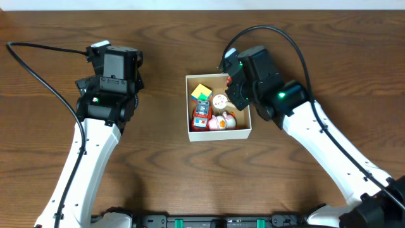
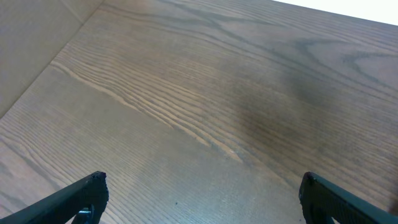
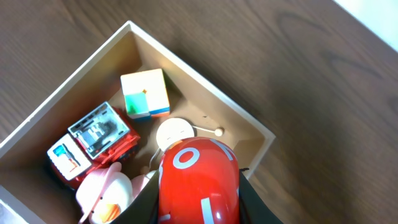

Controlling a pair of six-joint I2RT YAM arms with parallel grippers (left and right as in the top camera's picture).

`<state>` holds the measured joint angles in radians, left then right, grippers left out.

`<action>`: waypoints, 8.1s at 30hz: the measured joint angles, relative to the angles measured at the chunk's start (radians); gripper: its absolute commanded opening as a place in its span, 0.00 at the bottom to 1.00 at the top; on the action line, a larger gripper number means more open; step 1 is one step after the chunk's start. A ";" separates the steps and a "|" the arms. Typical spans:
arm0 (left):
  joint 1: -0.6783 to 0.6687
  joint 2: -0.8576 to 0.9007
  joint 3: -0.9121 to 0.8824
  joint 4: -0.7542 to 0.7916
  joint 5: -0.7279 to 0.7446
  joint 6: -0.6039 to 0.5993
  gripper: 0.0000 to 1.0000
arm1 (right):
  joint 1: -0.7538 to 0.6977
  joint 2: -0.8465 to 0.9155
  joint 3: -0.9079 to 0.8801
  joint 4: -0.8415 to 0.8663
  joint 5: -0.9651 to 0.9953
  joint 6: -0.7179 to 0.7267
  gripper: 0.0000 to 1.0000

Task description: Pack container

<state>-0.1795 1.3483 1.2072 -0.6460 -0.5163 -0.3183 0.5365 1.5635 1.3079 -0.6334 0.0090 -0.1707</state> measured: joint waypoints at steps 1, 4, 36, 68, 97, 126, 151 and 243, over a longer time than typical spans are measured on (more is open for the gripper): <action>0.000 0.000 0.000 0.000 0.000 0.000 0.98 | 0.001 0.008 0.000 -0.001 -0.001 -0.002 0.12; 0.000 0.000 0.000 0.000 0.000 0.000 0.98 | 0.002 0.036 0.000 -0.003 -0.001 -0.003 0.13; 0.000 0.000 0.000 0.000 0.000 0.000 0.98 | 0.002 0.101 0.000 -0.010 0.053 0.018 0.86; 0.000 0.000 0.000 0.000 0.000 0.000 0.98 | -0.182 0.101 0.000 -0.021 0.257 0.266 0.99; 0.000 0.000 0.000 0.000 0.000 0.000 0.98 | -0.157 0.018 -0.002 -0.058 0.261 0.266 0.99; 0.000 0.000 0.000 0.000 0.000 0.000 0.98 | -0.245 -1.295 0.009 -0.398 0.160 0.325 0.99; 0.000 0.000 0.000 0.000 0.000 0.000 0.98 | -0.480 -1.547 -0.877 0.190 0.072 0.339 0.99; 0.009 -0.970 0.003 -0.122 0.006 -0.003 0.98 | -0.488 -1.547 -1.265 0.497 0.040 0.339 0.99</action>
<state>-0.1703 0.3779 1.2098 -0.7677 -0.5106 -0.3214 0.0486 0.0162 0.0433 -0.1368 0.0486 0.1680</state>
